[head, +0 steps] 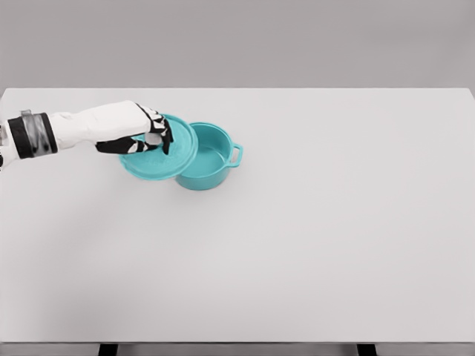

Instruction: Cover the pot with left arm

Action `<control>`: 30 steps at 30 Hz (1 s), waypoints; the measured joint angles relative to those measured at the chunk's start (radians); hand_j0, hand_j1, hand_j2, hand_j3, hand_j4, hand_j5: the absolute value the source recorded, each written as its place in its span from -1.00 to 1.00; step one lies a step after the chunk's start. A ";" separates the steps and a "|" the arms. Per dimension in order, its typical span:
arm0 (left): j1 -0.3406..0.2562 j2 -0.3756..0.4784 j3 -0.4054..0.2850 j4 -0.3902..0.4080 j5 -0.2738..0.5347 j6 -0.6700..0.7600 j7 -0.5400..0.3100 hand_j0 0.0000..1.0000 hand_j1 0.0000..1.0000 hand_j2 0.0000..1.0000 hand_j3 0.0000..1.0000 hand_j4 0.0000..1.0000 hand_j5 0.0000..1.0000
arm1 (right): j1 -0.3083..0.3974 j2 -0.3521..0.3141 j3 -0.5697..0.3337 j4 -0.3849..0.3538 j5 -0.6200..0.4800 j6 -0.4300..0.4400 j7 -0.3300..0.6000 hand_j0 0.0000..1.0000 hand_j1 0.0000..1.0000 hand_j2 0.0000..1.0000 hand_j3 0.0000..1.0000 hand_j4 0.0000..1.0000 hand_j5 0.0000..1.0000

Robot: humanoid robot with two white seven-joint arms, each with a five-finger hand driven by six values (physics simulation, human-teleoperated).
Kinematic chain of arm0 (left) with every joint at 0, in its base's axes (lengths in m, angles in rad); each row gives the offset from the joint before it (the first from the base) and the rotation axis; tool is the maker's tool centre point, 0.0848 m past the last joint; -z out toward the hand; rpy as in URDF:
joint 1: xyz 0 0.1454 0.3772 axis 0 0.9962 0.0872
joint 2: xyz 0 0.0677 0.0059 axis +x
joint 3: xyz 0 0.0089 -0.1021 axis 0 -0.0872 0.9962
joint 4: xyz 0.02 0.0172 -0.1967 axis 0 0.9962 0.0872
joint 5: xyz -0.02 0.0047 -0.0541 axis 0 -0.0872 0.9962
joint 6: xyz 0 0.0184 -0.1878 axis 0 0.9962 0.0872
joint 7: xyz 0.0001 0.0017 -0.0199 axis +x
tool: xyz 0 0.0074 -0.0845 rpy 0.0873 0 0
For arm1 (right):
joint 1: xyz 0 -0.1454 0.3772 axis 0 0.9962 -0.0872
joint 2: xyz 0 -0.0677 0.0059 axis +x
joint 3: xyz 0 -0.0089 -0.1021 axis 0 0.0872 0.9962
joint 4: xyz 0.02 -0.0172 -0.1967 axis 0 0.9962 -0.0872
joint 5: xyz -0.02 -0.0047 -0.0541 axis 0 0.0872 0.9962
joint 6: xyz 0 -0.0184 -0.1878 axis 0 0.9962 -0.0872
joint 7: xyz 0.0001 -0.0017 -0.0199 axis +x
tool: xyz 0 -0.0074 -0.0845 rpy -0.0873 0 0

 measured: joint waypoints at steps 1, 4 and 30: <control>-0.014 -0.009 -0.004 0.006 -0.001 0.000 0.000 -0.14 -0.14 -0.14 -0.14 -0.14 -0.14 | 0.000 0.000 0.000 0.000 0.000 0.000 0.000 1.00 1.00 1.00 1.00 1.00 1.00; -0.026 -0.031 -0.016 0.020 -0.003 0.000 -0.001 -0.14 -0.14 -0.14 -0.14 -0.14 -0.14 | 0.000 0.000 0.000 0.000 0.000 0.000 0.000 1.00 1.00 1.00 1.00 1.00 1.00; -0.077 -0.194 -0.027 0.181 -0.066 0.000 -0.004 -0.10 -0.10 -0.10 -0.10 -0.10 -0.10 | 0.000 0.000 0.000 0.000 0.000 0.000 0.000 1.00 1.00 1.00 1.00 1.00 1.00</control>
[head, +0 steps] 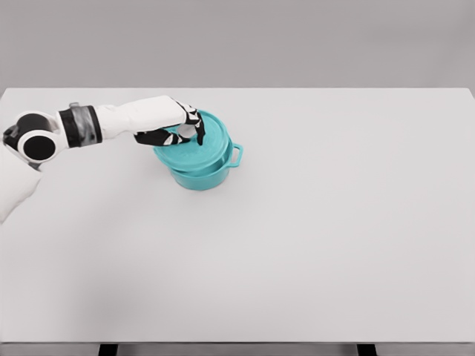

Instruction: Cover the pot with left arm

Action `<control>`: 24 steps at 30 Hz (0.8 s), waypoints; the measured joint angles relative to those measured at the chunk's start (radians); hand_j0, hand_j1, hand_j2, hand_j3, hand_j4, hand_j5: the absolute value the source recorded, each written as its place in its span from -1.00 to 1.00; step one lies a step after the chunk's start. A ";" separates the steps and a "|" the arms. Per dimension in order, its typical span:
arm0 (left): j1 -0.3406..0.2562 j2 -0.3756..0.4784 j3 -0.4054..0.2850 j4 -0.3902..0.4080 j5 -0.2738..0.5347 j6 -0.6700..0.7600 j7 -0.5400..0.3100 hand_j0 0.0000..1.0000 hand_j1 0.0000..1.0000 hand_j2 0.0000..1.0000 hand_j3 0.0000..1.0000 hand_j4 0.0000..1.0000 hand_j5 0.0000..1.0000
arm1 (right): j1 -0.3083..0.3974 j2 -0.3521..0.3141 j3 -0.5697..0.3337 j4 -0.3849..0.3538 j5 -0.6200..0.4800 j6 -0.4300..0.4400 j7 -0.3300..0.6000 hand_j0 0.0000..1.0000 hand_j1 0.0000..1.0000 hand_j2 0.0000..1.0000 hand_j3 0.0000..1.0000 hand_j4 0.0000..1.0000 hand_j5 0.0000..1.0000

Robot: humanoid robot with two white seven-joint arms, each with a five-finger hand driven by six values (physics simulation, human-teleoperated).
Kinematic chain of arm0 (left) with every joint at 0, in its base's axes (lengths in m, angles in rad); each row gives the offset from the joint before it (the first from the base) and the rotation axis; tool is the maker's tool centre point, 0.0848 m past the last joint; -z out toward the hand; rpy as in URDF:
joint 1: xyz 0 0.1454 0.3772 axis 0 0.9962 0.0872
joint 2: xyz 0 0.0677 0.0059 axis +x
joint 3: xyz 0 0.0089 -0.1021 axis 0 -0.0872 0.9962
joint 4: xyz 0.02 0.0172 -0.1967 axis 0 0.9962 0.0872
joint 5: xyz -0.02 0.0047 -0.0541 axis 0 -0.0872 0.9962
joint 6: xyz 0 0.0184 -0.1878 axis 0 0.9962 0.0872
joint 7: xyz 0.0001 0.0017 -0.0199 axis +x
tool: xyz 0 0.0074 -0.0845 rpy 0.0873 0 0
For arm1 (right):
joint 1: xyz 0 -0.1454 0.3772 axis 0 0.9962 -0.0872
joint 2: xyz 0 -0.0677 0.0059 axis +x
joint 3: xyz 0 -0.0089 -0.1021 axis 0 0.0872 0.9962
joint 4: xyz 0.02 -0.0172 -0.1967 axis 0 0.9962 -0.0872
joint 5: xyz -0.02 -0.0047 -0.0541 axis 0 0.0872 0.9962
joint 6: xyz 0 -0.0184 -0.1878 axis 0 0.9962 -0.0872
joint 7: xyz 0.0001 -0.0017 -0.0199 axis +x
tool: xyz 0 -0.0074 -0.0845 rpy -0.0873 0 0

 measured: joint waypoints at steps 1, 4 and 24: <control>0.000 -0.006 0.000 0.009 -0.005 0.000 0.000 -0.10 -0.10 -0.10 -0.10 -0.10 -0.10 | 0.000 0.000 0.000 0.000 0.000 0.000 0.000 1.00 1.00 1.00 1.00 1.00 1.00; 0.000 -0.021 0.000 0.035 -0.016 0.000 0.001 -0.10 -0.10 -0.10 -0.10 -0.10 -0.10 | 0.000 0.000 0.000 0.000 0.000 0.000 0.000 1.00 1.00 1.00 1.00 1.00 1.00; 0.000 -0.059 0.000 0.094 -0.036 0.000 0.002 -0.08 -0.08 -0.08 -0.08 -0.08 -0.08 | 0.000 0.000 0.000 0.000 0.000 0.000 0.000 1.00 1.00 1.00 1.00 1.00 1.00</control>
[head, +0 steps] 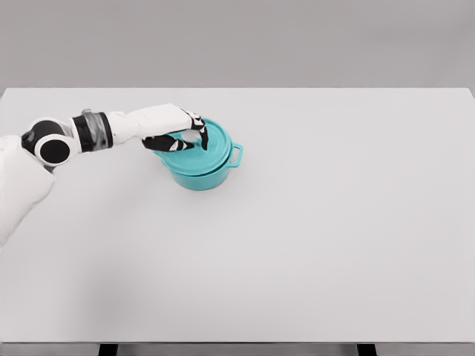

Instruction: Cover the pot with left arm

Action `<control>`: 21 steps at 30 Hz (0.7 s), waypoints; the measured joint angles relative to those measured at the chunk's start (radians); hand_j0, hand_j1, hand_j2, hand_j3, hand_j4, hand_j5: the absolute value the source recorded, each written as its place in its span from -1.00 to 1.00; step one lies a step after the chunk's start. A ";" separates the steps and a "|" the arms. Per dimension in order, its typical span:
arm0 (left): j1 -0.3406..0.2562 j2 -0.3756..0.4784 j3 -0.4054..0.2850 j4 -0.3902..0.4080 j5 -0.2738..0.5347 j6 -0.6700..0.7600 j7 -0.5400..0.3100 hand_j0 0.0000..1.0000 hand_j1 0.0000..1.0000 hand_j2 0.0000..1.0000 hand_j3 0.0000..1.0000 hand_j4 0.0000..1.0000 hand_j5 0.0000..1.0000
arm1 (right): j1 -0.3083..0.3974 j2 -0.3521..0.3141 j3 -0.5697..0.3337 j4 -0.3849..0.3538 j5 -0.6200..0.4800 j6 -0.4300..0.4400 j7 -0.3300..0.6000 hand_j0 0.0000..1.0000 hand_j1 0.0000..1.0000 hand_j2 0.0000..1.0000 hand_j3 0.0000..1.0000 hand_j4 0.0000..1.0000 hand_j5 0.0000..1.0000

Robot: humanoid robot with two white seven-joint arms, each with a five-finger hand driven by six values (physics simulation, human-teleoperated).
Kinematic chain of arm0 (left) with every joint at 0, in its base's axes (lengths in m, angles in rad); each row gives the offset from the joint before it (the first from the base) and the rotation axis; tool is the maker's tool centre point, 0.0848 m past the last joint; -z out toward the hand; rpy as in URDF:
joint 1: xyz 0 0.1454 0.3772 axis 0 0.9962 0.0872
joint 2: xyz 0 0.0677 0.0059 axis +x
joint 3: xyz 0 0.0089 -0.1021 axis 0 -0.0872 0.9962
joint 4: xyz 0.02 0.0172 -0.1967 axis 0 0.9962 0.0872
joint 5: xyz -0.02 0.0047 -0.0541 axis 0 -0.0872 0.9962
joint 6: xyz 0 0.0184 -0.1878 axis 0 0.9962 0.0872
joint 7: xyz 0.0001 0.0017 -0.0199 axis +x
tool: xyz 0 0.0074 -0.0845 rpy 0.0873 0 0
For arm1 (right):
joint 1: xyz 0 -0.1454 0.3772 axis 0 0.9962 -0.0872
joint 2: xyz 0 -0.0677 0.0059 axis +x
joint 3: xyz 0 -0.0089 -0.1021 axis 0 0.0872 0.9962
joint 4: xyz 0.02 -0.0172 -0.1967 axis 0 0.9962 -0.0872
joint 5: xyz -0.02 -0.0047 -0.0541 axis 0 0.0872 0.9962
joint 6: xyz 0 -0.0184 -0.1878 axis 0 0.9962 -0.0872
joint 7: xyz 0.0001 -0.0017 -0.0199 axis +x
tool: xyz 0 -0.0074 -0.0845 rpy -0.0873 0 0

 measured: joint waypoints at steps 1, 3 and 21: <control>-0.002 0.000 0.000 0.000 0.000 0.000 0.000 -0.06 -0.06 -0.06 -0.06 -0.06 -0.06 | 0.000 0.000 0.000 0.000 0.000 0.000 0.000 1.00 1.00 1.00 1.00 1.00 1.00; 0.000 0.000 0.000 0.001 0.000 0.000 0.002 -0.04 -0.04 -0.04 -0.04 -0.04 -0.04 | 0.000 0.000 0.000 0.000 0.000 0.000 0.000 1.00 1.00 1.00 1.00 1.00 1.00; 0.000 0.000 0.001 0.000 0.001 0.000 0.009 0.18 0.18 0.18 0.18 0.18 0.18 | 0.000 0.000 0.000 0.000 0.000 0.000 0.000 1.00 1.00 1.00 1.00 1.00 1.00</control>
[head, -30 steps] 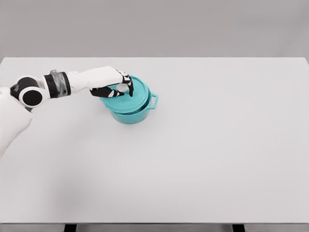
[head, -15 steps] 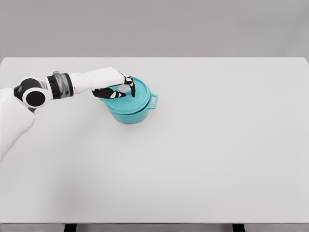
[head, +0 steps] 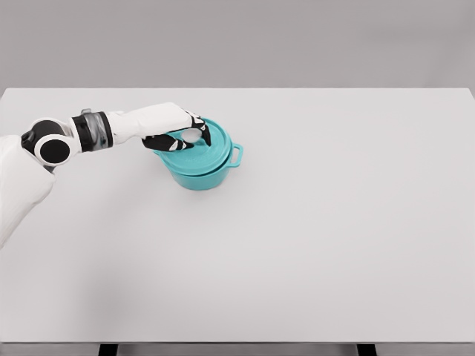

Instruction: Cover the pot with left arm

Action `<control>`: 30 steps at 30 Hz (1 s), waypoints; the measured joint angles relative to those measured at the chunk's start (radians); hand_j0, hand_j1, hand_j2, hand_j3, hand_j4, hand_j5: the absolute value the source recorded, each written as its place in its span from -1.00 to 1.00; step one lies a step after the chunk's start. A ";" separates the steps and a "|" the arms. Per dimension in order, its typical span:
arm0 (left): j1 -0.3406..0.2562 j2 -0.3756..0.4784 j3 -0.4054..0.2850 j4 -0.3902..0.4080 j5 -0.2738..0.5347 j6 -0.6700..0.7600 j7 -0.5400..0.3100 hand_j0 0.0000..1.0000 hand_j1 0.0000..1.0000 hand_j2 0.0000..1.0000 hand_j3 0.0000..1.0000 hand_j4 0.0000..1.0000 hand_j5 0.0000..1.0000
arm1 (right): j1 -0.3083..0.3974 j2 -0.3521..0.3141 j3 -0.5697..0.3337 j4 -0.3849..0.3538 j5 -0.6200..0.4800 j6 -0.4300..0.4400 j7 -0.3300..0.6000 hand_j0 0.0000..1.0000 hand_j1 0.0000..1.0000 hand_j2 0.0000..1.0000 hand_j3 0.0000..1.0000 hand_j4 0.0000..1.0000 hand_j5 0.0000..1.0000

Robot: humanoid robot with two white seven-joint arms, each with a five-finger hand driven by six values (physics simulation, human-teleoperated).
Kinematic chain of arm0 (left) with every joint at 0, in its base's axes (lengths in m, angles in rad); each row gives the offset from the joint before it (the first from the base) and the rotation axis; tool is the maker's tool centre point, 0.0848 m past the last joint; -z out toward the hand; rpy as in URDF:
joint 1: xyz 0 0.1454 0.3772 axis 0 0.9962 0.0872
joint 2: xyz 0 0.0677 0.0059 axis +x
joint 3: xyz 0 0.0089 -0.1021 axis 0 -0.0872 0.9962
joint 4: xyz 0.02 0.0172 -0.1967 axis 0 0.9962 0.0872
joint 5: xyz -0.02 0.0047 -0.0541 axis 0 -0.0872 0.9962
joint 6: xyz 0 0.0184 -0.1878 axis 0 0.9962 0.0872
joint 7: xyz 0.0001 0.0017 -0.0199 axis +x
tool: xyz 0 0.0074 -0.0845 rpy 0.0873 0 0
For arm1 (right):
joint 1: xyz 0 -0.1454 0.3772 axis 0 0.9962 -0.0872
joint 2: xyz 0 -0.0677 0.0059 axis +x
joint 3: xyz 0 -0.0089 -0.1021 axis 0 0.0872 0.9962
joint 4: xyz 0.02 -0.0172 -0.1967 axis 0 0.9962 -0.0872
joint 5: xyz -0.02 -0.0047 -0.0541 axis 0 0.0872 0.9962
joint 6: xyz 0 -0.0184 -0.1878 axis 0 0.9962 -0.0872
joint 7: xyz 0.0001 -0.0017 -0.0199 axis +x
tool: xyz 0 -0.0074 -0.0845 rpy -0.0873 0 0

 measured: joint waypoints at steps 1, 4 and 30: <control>0.000 0.000 0.000 0.000 0.000 0.000 0.000 0.18 0.18 0.18 0.18 0.18 0.18 | 0.000 0.000 0.000 0.000 0.000 0.000 0.000 1.00 1.00 1.00 1.00 1.00 1.00; 0.000 -0.001 0.000 0.000 -0.001 0.000 0.001 0.20 0.20 0.20 0.20 0.20 0.20 | 0.000 0.000 0.000 0.000 0.000 0.000 0.000 1.00 1.00 1.00 1.00 1.00 1.00; -0.008 -0.012 0.000 -0.001 0.000 0.000 0.003 0.59 0.59 0.59 0.59 0.59 0.59 | 0.000 0.000 0.000 0.000 0.000 0.000 0.000 1.00 1.00 1.00 1.00 1.00 1.00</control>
